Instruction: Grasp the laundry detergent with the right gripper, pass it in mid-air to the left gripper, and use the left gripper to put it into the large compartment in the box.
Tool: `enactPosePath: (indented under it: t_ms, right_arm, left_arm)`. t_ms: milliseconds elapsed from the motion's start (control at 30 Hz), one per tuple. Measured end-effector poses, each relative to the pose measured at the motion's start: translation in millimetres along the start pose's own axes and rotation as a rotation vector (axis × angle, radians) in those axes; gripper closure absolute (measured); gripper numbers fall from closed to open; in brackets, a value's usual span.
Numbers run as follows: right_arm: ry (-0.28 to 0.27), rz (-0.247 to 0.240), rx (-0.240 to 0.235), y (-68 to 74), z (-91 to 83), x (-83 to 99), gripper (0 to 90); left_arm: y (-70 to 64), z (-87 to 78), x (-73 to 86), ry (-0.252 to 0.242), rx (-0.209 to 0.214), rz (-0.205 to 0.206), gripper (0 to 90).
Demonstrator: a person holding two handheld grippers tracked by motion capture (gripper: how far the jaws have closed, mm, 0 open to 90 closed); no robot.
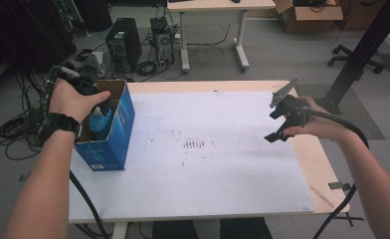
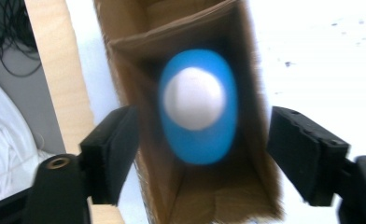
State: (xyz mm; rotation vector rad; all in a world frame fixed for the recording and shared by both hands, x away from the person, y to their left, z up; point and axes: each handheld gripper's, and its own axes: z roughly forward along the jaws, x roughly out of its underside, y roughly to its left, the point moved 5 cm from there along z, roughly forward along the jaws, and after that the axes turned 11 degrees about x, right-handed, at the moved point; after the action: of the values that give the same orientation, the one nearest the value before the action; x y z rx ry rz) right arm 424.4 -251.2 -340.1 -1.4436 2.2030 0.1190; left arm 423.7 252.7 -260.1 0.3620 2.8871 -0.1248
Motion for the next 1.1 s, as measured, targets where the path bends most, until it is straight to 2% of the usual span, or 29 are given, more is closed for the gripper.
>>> enactPosePath:
  t_ms: [133,233,567,733,1100]
  right_arm:
    - [0.002,-0.005,0.000,0.5,-0.4,-0.8,6.9]
    - [0.007,-0.001,0.003,-0.9,-0.2,-0.3,6.9]
    - [0.014,0.010,-0.004,-2.8,-1.3,1.4,6.9]
    - [0.021,0.007,-0.004,-2.5,-2.2,3.0,6.9]
    - [0.026,0.004,-0.013,-2.8,-2.6,4.0,6.5]
  left_arm:
    - [-19.6,-10.2,-5.8,-0.011,0.015,0.063,22.0]
    - [-38.1,-11.2,-10.3,-0.017,0.028,0.120,20.0]
    - [-100.7,12.7,-21.0,0.006,0.122,0.302,12.4]
    - [-120.1,28.1,-23.2,0.033,0.149,0.361,7.7]
    - [-153.1,54.2,-22.3,0.060,0.206,0.488,4.6]
